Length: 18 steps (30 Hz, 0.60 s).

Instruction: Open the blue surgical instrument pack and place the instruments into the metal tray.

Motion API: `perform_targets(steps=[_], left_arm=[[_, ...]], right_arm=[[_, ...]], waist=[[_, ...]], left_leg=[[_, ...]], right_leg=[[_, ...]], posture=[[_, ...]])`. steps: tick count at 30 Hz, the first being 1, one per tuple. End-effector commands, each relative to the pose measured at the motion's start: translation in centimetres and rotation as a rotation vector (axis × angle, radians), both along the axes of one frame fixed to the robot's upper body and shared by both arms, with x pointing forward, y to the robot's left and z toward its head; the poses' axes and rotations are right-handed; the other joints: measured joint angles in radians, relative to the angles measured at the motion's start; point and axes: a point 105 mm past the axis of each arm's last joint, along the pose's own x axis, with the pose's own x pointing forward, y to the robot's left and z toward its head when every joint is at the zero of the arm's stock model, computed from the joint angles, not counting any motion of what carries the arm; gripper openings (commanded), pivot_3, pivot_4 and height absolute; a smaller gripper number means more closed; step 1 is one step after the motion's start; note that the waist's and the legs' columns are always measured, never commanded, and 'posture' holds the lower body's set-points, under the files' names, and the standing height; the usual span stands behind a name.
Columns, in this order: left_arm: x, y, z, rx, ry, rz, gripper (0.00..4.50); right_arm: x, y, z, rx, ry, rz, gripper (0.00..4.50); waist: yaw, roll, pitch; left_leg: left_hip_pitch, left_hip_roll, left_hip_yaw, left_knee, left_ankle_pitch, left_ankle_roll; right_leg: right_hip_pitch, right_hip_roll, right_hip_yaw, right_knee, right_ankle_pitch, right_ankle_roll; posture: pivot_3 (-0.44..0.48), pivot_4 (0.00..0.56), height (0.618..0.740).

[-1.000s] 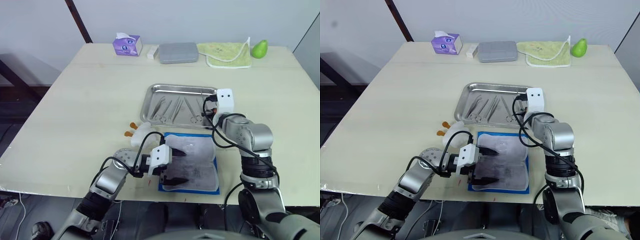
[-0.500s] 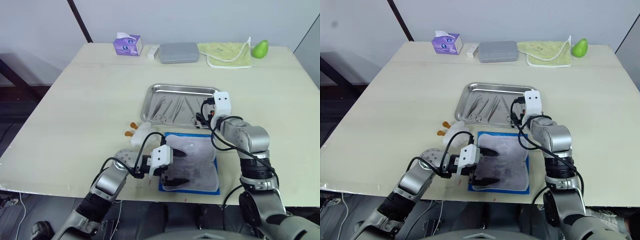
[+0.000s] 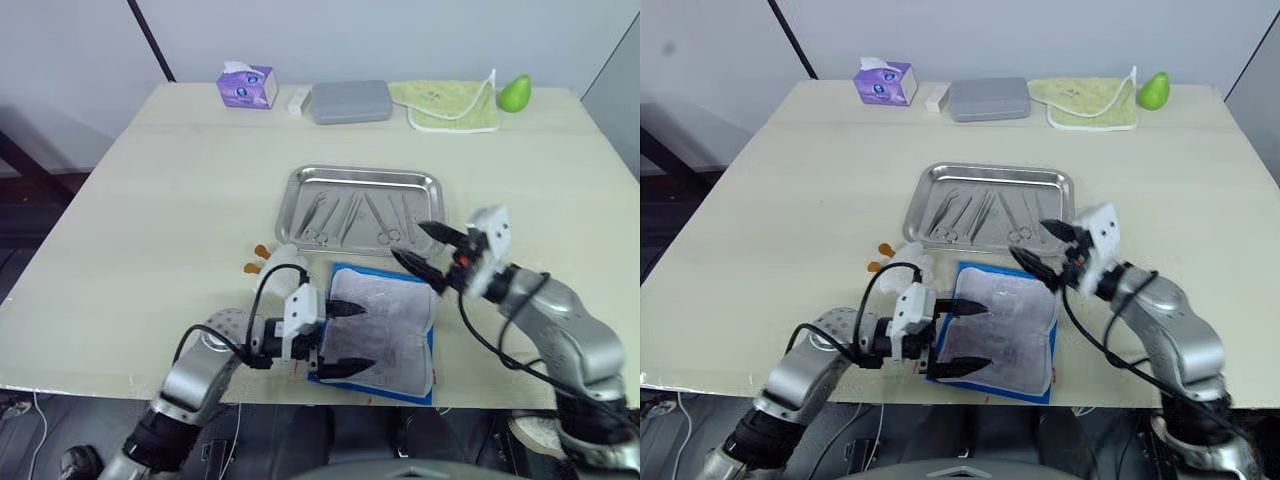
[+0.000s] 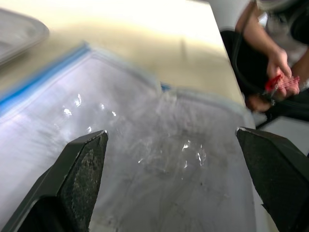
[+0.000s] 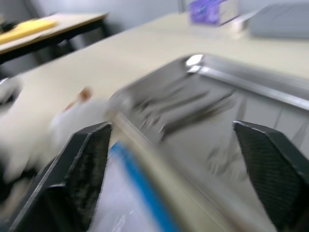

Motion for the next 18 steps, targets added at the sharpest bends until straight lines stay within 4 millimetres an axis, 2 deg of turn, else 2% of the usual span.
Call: perform_targets(steps=[1,4,9,12,18], left_arm=[[1.7,3.1,2.0,-0.059,-0.003,0.061,4.50],[2.0,4.0,2.4,-0.078,0.005,0.084,4.50],[1.3,5.3,2.5,-0.099,0.028,0.125,4.50],[0.5,6.5,2.5,-0.104,0.049,0.169,4.50],[-0.9,9.1,2.4,-0.102,0.094,0.257,4.50]], right_arm=[[-2.1,-0.4,1.5,0.012,-0.076,0.105,4.29],[-2.9,-1.0,0.9,-0.033,-0.082,0.144,4.29],[-5.2,-2.3,0.3,-0.081,-0.086,0.234,4.29],[-6.6,-4.2,-0.3,-0.128,-0.060,0.248,4.29],[-8.2,-7.4,-0.5,-0.173,-0.035,0.217,4.29]], waist=[[-0.003,0.001,0.001],[-0.005,0.001,0.002],[0.000,-0.003,0.004],[0.004,-0.003,0.004],[0.017,-0.004,0.005]], left_leg=[[0.000,0.000,0.000,0.000,0.000,0.000],[0.001,0.000,0.000,0.000,0.000,0.000],[0.000,0.000,0.001,0.000,0.000,0.000],[-0.002,0.000,0.000,0.001,0.000,0.000],[0.001,0.003,0.001,0.001,0.000,0.000]], right_leg=[[0.000,0.001,0.000,0.001,0.000,0.000],[0.000,0.002,0.000,0.002,0.000,0.000],[-0.001,0.001,0.001,0.000,0.000,0.000],[-0.001,0.000,0.000,-0.001,0.000,0.000],[0.000,0.000,0.001,0.001,0.000,0.000]], posture=[[0.000,0.150,0.740],[0.000,0.150,0.740],[0.000,0.150,0.740],[0.000,0.150,0.740],[0.000,0.150,0.740]])
